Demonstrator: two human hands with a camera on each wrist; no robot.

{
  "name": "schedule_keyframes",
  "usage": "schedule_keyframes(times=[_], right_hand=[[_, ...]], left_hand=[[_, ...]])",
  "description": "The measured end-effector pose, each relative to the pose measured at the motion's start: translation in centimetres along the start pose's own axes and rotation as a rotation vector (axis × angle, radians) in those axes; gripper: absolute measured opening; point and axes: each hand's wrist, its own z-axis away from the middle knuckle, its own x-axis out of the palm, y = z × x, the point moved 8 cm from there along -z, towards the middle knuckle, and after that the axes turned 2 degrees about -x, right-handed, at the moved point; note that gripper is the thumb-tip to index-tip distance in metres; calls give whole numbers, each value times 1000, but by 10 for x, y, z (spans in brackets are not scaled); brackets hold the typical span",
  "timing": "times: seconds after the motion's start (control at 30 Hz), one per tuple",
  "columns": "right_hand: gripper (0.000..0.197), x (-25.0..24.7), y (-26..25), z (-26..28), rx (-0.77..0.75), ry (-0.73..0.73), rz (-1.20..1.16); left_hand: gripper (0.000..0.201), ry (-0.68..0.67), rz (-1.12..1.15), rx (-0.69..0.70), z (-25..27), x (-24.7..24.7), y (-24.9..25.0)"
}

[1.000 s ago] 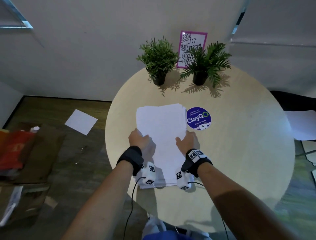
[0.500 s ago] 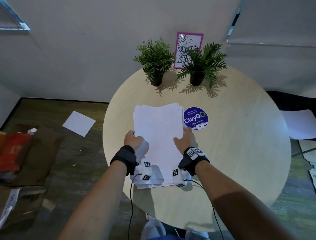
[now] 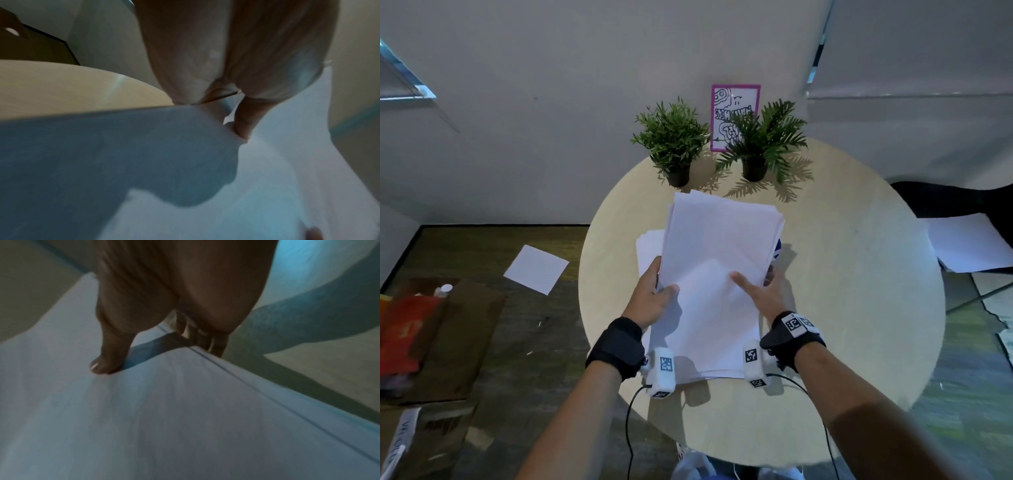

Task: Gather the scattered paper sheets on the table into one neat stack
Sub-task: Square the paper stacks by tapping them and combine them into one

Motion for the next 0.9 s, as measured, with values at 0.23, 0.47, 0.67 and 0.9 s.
schedule_keyframes(times=[0.23,0.47,0.67,0.9], right_hand=[[42,-82,-26,14,-110,-25,-349],[23,-199,-66,34,-361,264,-285],[31,-236,-36,46,-384,326,-325],[30,-244,-6,41,-292,394,-328]], left_hand=[[51,-18,-9,126,-18,52,53],[50,94,26,315,-35,135,110],[50,105,148,294,-40,187,102],[54,122,140,224,-44,209,95]])
